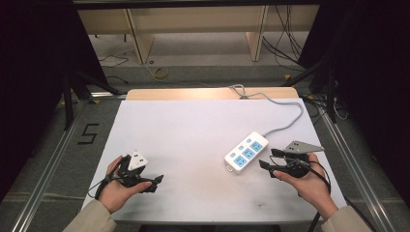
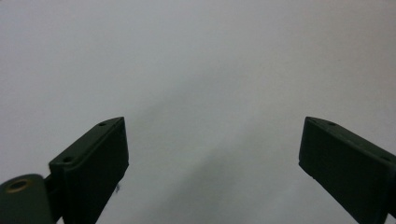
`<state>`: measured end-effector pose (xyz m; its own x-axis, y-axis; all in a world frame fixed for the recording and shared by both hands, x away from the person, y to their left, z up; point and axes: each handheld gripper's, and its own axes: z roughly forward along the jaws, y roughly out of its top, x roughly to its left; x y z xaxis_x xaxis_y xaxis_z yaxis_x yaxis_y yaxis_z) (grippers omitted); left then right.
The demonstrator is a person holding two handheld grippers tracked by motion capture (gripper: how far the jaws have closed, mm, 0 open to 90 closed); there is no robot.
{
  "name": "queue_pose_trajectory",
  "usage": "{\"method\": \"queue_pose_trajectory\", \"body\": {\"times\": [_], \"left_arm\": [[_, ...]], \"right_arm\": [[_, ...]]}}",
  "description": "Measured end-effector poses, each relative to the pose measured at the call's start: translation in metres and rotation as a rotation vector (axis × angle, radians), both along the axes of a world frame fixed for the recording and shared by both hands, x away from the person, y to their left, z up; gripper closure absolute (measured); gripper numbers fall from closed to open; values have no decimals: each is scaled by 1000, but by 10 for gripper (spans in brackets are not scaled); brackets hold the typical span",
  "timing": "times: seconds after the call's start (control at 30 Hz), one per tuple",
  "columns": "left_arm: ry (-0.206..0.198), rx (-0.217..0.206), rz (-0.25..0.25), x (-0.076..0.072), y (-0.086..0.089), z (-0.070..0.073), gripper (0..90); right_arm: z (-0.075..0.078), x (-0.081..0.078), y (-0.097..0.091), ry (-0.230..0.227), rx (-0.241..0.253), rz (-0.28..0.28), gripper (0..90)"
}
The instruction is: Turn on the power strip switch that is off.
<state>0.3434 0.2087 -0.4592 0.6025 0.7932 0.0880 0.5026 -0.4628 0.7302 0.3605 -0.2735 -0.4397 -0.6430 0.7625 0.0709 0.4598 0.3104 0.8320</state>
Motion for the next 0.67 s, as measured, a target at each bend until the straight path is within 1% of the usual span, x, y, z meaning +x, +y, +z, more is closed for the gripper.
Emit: {"method": "queue_pose_trajectory", "body": {"times": [0.13,0.2,0.3,0.37,0.57,0.67], "left_arm": [[0,4,-2,0,0,0,81],[-2,6,-4,0,0,1,81],[-2,7,-4,0,0,1,80],[-1,7,-4,-1,0,1,81],[-2,7,-5,-1,-1,2,81],[-1,6,-1,0,-2,1,81]], "right_arm": [[-2,-7,-5,0,8,-6,319],[-3,-10,-5,0,3,-5,316],[-3,-13,-6,-12,13,-6,310],[-3,-14,-6,-18,18,-6,308],[-4,-15,-6,-10,15,-8,306],[-5,-14,-6,-11,22,-10,306]]}}
